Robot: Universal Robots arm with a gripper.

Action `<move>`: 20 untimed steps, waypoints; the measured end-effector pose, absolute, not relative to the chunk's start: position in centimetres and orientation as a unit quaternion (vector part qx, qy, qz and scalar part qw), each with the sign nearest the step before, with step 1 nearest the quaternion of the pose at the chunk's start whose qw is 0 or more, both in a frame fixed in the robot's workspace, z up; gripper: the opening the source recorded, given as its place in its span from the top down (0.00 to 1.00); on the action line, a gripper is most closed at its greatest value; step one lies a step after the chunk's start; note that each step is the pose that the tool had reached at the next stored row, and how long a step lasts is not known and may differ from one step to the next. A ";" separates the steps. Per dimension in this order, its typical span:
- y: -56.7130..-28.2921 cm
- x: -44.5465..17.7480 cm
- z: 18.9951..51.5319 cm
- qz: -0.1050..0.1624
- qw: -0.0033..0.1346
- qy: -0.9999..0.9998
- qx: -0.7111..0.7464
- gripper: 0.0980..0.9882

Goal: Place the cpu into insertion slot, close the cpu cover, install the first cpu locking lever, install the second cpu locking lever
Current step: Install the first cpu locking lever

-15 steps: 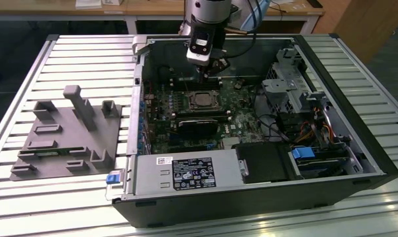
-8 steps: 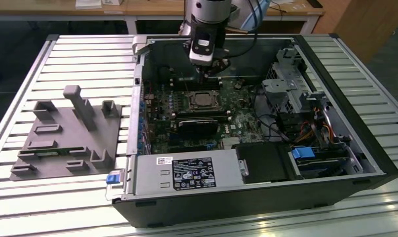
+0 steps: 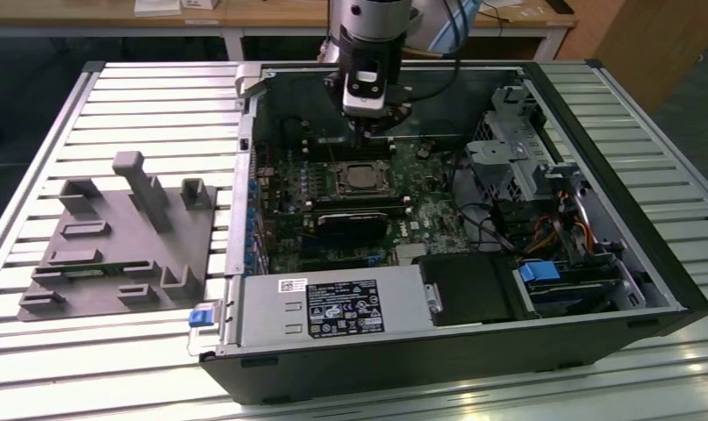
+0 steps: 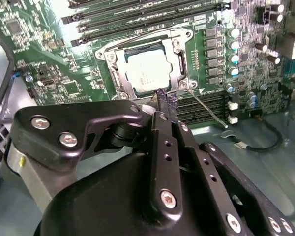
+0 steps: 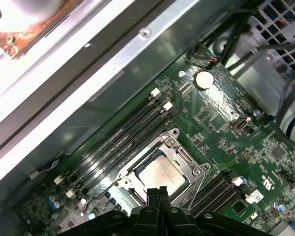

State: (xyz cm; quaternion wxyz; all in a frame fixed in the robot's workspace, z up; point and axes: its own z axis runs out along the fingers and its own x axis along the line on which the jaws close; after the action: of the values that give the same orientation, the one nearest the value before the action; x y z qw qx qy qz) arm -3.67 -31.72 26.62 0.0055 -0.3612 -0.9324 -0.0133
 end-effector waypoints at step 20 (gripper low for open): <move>-31.7 -3.7 26.6 -0.012 0.008 -0.982 -0.187 0.98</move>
State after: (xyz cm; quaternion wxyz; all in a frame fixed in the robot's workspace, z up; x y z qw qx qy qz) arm -3.67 -31.72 26.56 0.0078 -0.1867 -0.9823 -0.0121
